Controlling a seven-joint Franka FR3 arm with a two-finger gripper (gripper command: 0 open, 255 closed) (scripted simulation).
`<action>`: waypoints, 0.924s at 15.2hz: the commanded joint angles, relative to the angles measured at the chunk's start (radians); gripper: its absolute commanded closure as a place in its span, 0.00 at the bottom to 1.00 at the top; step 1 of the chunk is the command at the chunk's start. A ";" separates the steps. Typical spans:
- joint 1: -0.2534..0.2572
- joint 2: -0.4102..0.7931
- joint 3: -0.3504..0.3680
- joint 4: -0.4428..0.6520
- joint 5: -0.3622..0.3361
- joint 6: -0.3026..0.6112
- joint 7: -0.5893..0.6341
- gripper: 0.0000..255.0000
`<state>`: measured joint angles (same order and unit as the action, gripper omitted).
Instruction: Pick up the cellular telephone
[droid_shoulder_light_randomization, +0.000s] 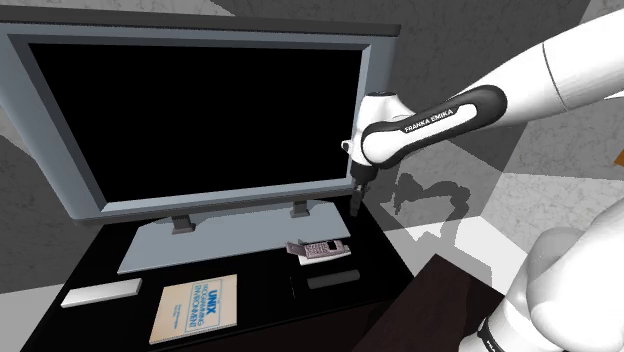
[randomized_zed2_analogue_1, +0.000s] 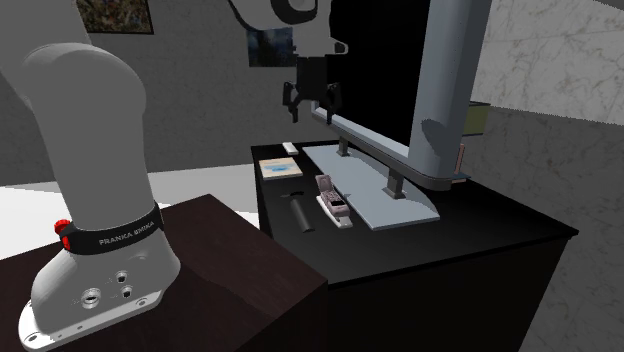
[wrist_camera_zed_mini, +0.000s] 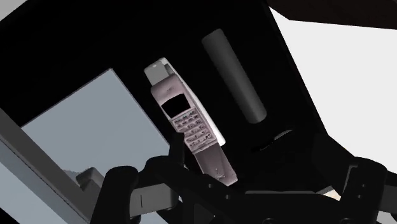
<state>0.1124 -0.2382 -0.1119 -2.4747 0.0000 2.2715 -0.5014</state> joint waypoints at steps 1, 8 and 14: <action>0.006 0.086 -0.009 0.016 0.006 0.065 -0.047 0.00; 0.018 0.367 -0.005 0.113 0.044 0.229 -0.191 0.00; 0.007 0.609 0.024 0.243 0.062 0.326 -0.296 0.00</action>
<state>0.1184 0.3300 -0.0942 -2.2558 0.0616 2.5834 -0.7851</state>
